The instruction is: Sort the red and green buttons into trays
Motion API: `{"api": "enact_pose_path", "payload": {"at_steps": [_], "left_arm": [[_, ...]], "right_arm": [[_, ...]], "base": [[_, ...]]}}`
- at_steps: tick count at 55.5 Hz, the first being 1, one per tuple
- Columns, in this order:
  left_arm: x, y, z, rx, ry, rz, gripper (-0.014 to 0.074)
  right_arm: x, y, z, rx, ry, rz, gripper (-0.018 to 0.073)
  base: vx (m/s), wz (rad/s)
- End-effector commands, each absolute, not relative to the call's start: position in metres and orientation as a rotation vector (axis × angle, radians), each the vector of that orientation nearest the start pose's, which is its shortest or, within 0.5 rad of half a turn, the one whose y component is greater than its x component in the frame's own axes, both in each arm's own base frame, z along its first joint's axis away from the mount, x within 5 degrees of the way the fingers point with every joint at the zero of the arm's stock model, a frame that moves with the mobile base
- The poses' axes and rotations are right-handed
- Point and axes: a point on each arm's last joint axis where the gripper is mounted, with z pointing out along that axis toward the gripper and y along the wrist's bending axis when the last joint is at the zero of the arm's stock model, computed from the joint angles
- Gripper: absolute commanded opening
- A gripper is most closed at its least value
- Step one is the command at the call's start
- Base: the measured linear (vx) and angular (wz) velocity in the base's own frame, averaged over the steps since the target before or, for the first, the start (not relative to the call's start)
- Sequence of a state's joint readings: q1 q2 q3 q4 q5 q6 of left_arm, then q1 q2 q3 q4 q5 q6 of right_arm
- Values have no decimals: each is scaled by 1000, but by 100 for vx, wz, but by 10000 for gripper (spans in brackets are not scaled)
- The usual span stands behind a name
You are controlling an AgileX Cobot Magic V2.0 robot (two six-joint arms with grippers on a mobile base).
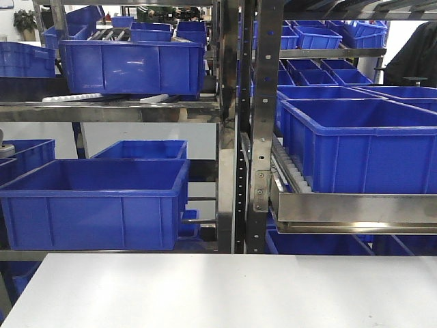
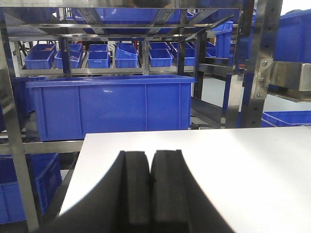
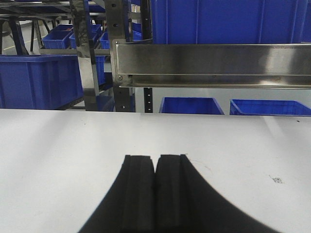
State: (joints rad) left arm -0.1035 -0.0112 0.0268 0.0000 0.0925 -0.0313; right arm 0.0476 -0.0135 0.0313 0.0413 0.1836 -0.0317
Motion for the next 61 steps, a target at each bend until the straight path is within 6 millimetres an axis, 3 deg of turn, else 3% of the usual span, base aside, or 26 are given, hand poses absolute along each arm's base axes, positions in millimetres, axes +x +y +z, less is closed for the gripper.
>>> {"api": "enact_pose_path", "payload": {"at_steps": [1,35,44,61], "left_arm": [[54,-6,211,48,1477,-117,-6],[54,-6,211,48,1476,-117,-6],[53,-6,219,43,1392,-122,-6],[49,-5,235,37,1229,-126,-6]], "right_arm": [[56,3,190,-38,1607,42,-9],[56,3,190,-39,1607,41,-9],[57,3,191,-77,1595,-2,-9],[55,3,212,-69,1366,-5,-9]], "base": [[0,0],[0,0],[0,0],[0,0]]}}
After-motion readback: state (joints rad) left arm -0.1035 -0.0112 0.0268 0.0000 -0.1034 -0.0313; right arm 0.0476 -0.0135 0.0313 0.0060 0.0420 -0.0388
